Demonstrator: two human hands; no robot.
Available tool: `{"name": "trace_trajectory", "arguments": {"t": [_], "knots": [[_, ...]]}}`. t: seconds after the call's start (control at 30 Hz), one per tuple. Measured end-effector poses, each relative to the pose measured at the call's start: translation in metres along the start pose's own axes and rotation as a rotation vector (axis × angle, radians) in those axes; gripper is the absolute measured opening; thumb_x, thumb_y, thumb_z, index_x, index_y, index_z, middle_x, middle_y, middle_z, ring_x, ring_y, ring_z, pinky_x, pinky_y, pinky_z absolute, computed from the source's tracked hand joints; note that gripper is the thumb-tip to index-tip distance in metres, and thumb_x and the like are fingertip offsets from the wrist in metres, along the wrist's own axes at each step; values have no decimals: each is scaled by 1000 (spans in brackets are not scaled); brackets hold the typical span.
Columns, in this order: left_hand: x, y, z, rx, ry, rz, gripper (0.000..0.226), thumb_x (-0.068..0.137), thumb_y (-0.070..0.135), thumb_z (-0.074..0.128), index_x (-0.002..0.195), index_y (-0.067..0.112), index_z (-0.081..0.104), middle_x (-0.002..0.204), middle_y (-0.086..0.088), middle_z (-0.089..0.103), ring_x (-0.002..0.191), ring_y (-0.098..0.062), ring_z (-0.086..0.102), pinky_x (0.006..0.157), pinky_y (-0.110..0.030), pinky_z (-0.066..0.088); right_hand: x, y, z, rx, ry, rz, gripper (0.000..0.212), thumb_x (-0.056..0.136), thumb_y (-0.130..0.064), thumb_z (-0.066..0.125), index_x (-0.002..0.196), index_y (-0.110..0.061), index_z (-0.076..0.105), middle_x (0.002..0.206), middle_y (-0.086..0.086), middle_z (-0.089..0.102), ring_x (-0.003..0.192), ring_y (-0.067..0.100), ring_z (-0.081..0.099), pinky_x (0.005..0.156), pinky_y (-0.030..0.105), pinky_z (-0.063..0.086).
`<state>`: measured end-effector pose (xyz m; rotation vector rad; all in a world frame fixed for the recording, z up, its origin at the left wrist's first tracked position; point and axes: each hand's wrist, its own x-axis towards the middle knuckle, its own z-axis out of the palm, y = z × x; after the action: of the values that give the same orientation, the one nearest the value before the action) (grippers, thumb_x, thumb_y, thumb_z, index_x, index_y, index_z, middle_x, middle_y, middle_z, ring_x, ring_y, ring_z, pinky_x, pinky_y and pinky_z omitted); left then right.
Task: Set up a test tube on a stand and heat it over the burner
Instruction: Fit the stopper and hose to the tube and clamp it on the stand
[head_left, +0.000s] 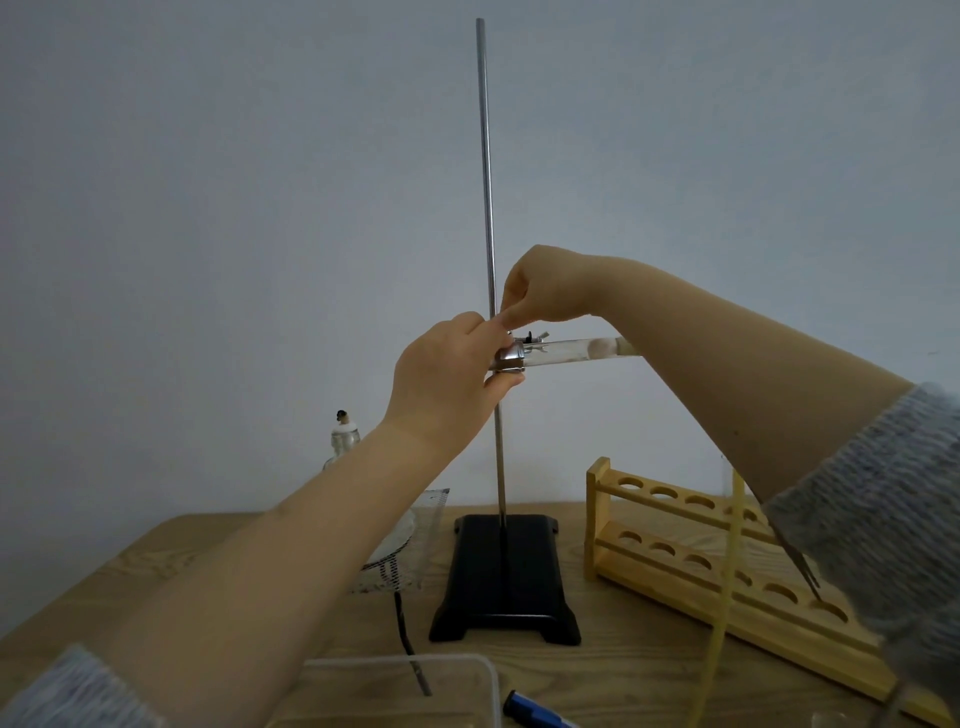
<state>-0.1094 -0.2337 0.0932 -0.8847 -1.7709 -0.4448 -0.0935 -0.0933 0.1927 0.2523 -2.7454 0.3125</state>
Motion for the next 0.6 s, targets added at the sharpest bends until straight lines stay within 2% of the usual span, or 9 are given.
{"name": "trace_trajectory", "arguments": {"t": [0.1, 0.23, 0.3, 0.4, 0.5, 0.6], "knots": [[0, 0, 0, -1, -2, -8, 30, 68, 24, 83, 91, 10, 68, 72, -6, 64, 58, -18, 53, 53, -24, 43, -2, -3, 6, -77, 20, -9, 34, 90, -30, 60, 96, 2, 66, 79, 8, 54, 76, 18, 46, 56, 20, 34], [0, 0, 1, 19, 6, -19, 30, 69, 25, 82, 94, 13, 69, 71, -3, 62, 60, -11, 42, 53, -22, 36, -1, -6, 14, -236, 73, 10, 36, 93, -33, 51, 96, 1, 63, 93, 18, 62, 79, 21, 47, 68, 30, 38], [0, 1, 1, 15, 13, -22, 31, 69, 24, 82, 95, 13, 68, 70, -3, 61, 61, -11, 41, 53, -22, 34, 0, -7, 17, -316, 91, 10, 30, 94, -31, 47, 90, -3, 58, 83, 8, 55, 81, 23, 46, 69, 32, 36], [-1, 2, 1, 7, 17, -39, 32, 68, 23, 83, 95, 14, 68, 68, -3, 60, 59, -11, 40, 53, -22, 34, -1, -12, 18, -395, 103, 29, 30, 92, -22, 48, 65, -12, 41, 67, 1, 42, 72, 23, 46, 57, 28, 32], [-2, 3, 1, 5, 15, -56, 32, 67, 22, 83, 94, 14, 68, 68, -2, 60, 60, -11, 39, 53, -22, 35, -1, -13, 19, -361, 102, 48, 35, 91, -19, 49, 59, -12, 37, 61, 2, 39, 55, 17, 37, 50, 26, 29], [-1, 3, 0, 3, 8, -58, 29, 69, 23, 81, 94, 14, 69, 70, -3, 61, 61, -12, 40, 54, -22, 34, -3, -10, 19, -269, 101, 79, 38, 90, -22, 51, 57, -12, 37, 58, 2, 39, 55, 18, 36, 50, 26, 29]]}}
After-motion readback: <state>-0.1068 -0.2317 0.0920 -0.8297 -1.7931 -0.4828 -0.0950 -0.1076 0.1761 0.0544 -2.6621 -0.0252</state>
